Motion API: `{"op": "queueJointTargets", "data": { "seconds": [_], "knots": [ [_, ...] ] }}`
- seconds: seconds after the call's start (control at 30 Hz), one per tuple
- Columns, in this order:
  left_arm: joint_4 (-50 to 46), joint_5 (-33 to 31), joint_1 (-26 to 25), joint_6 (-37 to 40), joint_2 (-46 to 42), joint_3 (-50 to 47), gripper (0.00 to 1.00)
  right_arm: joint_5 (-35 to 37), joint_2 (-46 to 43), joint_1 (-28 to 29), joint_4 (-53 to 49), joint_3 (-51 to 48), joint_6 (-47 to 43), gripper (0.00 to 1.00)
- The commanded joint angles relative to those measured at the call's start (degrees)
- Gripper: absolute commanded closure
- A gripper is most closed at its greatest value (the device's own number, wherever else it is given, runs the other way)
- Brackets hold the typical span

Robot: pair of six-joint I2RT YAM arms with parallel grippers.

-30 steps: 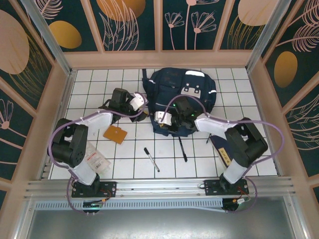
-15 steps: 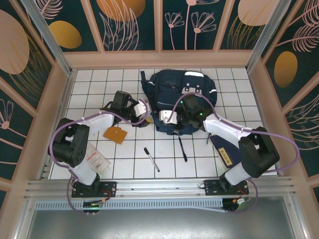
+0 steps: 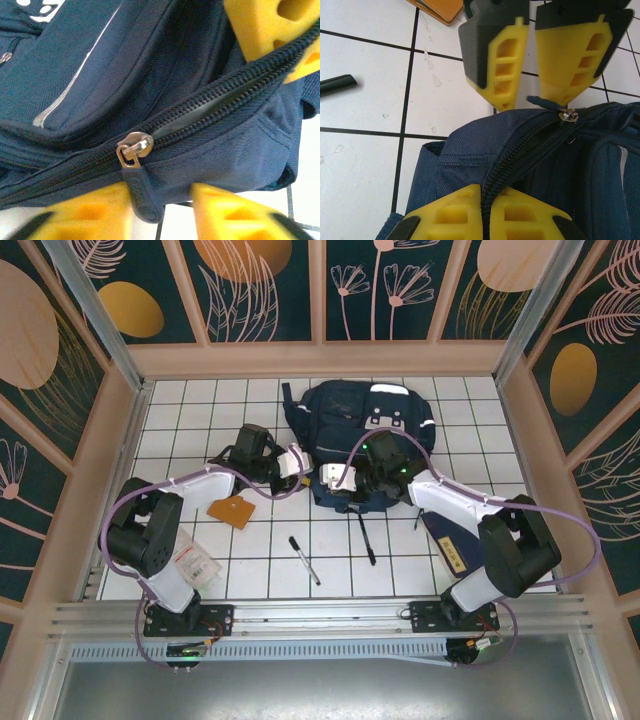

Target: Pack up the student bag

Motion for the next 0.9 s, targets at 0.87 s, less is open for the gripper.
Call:
{"op": "queueJointTargets", "data": {
  "seconds": [0.87],
  "knots": [
    [-5.9,-37.1,7.4,-18.4,16.6,20.6,1.00,-2.6,-10.3,-0.7,6.4,-7.1,-2.6,1.00]
  ]
}}
